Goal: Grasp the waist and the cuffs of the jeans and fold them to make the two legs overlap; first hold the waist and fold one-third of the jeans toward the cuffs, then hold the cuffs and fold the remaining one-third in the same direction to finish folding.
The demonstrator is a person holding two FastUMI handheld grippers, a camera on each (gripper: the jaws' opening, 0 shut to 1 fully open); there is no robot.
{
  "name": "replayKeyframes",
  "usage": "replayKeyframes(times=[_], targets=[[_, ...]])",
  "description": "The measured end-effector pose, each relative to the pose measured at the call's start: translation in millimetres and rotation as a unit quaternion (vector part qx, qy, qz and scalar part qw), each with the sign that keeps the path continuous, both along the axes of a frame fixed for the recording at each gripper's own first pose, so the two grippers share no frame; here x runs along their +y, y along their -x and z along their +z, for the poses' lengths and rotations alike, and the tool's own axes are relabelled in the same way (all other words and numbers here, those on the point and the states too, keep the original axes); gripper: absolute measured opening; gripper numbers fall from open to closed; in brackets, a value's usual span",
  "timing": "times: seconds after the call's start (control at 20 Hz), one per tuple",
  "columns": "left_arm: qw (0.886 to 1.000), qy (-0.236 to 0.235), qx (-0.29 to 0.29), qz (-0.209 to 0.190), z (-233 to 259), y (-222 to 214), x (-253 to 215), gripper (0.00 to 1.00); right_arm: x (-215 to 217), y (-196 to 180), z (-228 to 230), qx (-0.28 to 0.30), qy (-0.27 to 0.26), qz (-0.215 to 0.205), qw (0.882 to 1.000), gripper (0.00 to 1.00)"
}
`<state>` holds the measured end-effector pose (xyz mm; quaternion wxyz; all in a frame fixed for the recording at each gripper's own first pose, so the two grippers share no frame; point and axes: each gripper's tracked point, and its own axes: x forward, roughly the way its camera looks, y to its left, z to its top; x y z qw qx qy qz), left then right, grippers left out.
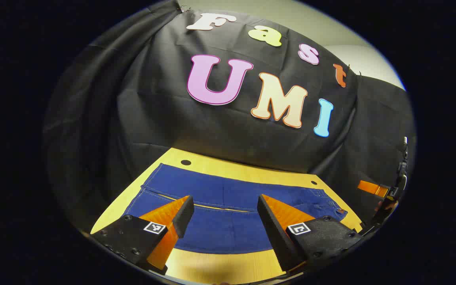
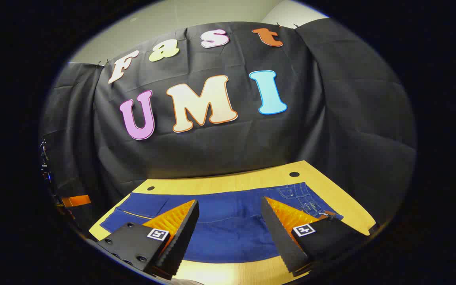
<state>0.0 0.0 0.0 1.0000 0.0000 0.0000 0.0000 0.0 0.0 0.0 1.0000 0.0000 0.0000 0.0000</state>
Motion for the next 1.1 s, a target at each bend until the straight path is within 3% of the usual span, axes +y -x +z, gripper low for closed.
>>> replayKeyframes(times=[0.5, 0.9, 1.1], targets=[[1.000, 0.005, 0.018, 0.017, -13, 6, 35, 0.96, 21, 5, -12, 0.019, 0.010, 0.016, 1.000, 1.00], [0.999, 0.037, 0.030, -0.002, -29, 16, 47, 0.96, 29, 14, -25, 0.033, 0.020, 0.024, 0.999, 0.98], [0.997, 0.037, 0.061, -0.004, -45, 17, 76, 0.96, 31, 15, -30, 0.040, 0.027, 0.030, 0.998, 0.98]])
